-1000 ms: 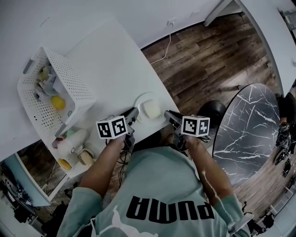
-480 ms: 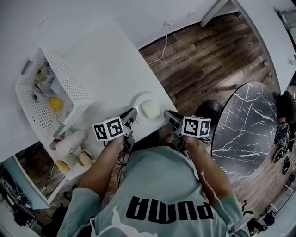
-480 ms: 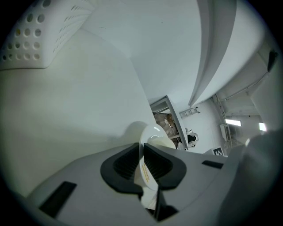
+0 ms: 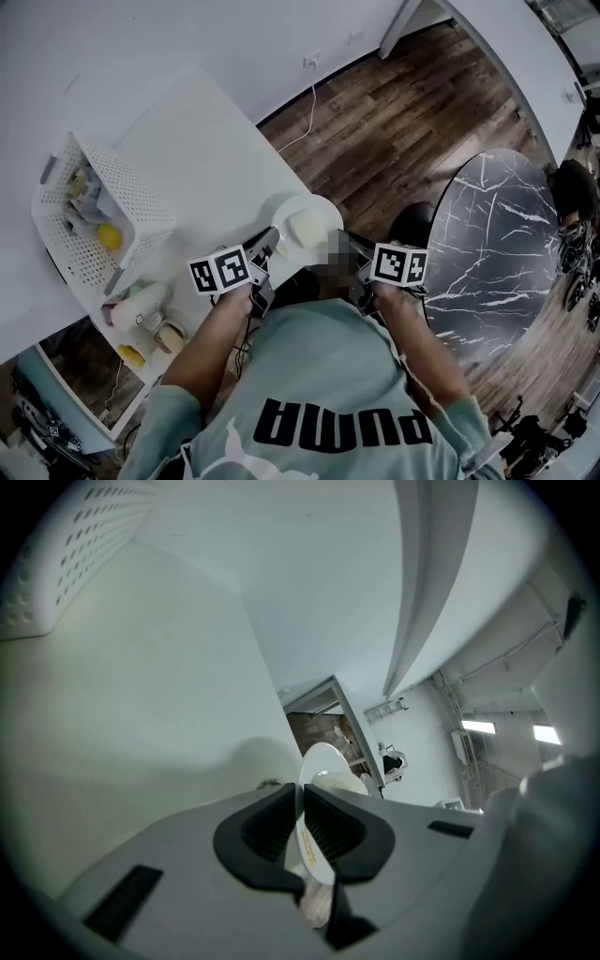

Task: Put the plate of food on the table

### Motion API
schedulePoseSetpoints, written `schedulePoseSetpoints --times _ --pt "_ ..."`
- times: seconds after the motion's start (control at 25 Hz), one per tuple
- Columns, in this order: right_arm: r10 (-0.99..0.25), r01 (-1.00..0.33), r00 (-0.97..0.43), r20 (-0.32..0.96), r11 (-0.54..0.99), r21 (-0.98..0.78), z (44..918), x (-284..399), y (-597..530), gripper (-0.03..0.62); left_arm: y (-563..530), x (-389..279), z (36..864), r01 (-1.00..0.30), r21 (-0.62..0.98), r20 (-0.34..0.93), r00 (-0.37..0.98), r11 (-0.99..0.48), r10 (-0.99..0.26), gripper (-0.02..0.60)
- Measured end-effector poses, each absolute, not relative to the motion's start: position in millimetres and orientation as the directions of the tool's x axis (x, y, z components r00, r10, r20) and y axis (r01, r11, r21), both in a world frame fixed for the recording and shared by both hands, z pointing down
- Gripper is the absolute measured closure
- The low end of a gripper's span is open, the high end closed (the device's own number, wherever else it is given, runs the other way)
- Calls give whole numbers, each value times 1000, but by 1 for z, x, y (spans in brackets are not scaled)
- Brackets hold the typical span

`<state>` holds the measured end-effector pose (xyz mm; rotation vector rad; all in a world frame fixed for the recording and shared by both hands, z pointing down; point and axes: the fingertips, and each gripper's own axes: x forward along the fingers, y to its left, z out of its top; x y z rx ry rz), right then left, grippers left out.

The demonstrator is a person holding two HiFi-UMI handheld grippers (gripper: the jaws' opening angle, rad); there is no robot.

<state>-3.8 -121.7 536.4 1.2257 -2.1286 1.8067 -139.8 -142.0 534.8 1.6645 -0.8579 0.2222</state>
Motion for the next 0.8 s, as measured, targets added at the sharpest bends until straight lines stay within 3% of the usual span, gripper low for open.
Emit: schedulePoseSetpoints --times 0.8 --pt "-777 -543 -407 480 -217 -812 506 194 -24 553 -97 76 497 -541 777 519 840 -321 -160 549"
